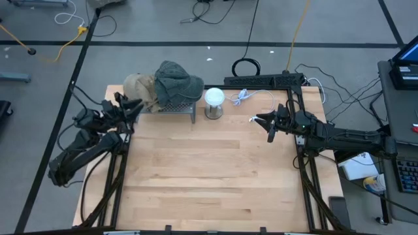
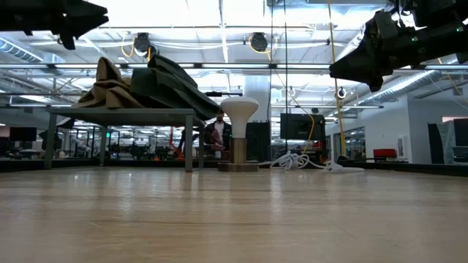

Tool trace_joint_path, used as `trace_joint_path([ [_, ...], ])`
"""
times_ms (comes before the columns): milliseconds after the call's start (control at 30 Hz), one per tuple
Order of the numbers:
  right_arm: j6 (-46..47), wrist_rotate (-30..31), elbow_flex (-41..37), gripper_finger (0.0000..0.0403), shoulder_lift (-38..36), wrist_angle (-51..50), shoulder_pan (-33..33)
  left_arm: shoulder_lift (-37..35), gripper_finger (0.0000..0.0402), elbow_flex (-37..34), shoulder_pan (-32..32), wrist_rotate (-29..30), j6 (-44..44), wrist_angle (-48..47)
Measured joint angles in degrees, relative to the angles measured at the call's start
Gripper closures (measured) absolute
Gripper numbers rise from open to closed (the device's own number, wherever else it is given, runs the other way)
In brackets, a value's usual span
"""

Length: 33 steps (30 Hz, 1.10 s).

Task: Pick & Place hat
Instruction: Return to Home Position

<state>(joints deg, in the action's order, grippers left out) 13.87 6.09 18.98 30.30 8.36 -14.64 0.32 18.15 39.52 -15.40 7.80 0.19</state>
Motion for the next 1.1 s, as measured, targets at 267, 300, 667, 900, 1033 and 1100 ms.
trace_joint_path([
  [267, 0.2, 0.02, 0.0, 0.0298, 0.0, -0.02, 0.0, 0.0, 0.0282, -5.32, -8.29, 5.91, -4.48, 0.35],
  [300, 0.2, 0.02, 0.0, 0.0298, 0.0, -0.02, -0.01, 0.0, 0.0282, -6.16, -9.12, 6.58, -4.77, 0.99],
  [667, 0.03, 0.04, 0.0, 0.0298, 0.0, -0.07, 0.0, 0.0, 0.0282, -12.79, -13.54, 8.09, -6.06, 7.01],
  [900, 0.02, 0.04, 0.0, 0.0298, 0.0, -0.07, -0.01, -0.02, 0.0282, -15.05, -13.54, 7.91, -4.77, 5.7],
  [1033, 0.02, 0.07, -0.01, 0.0298, 0.0, -0.07, 0.0, -0.01, 0.0282, -16.35, -13.52, 5.34, -4.08, 5.27],
  [1100, 0.02, 0.07, -0.02, 0.0298, 0.0, -0.09, -0.01, -0.02, 0.0282, -16.56, -13.54, 3.66, -4.09, 4.24],
])
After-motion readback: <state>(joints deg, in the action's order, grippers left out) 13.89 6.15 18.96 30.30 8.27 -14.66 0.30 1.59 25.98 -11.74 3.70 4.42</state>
